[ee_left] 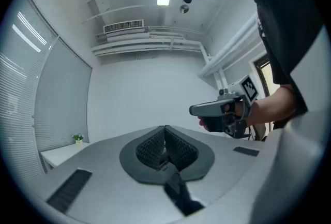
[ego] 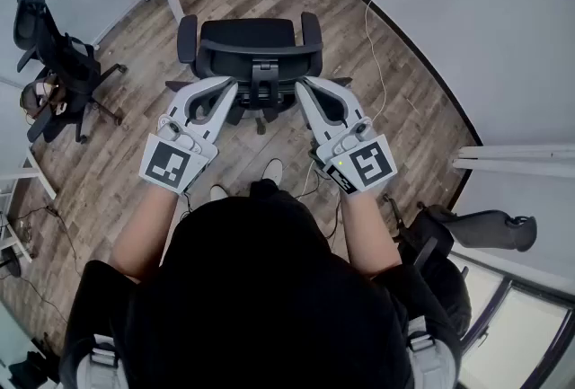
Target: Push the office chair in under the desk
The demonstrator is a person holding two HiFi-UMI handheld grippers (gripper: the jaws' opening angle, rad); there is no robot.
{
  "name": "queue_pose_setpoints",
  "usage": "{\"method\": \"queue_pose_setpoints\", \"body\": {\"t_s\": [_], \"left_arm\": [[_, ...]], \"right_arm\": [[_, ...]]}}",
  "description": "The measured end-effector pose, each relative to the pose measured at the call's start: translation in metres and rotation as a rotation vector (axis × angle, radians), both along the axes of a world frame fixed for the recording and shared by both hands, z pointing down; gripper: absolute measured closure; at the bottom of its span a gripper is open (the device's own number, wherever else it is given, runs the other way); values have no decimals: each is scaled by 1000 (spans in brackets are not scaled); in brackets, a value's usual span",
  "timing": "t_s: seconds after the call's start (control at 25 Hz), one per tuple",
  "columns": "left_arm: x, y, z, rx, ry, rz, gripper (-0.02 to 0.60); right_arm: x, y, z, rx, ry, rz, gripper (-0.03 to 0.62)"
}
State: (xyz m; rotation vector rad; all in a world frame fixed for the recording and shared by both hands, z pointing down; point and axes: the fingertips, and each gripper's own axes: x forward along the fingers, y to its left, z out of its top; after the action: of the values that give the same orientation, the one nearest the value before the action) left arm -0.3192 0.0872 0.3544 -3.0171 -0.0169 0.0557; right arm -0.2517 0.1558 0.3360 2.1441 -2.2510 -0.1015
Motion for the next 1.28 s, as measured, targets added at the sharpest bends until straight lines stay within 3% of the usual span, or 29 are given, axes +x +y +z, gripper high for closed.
{"method": "queue_pose_setpoints", "body": {"t_s": [0.52, 0.84, 1.28], "left_arm": [[-2, -11, 10, -38, -37, -7, 586], [0, -30, 24, -8, -86, -18, 555], [9, -41, 98, 155, -408, 84, 465]], "right_arm": [[2, 0, 5, -8, -57, -32, 591], [21, -7, 33, -127, -66, -46, 588], [47, -13, 99, -400, 1, -105, 545]]}}
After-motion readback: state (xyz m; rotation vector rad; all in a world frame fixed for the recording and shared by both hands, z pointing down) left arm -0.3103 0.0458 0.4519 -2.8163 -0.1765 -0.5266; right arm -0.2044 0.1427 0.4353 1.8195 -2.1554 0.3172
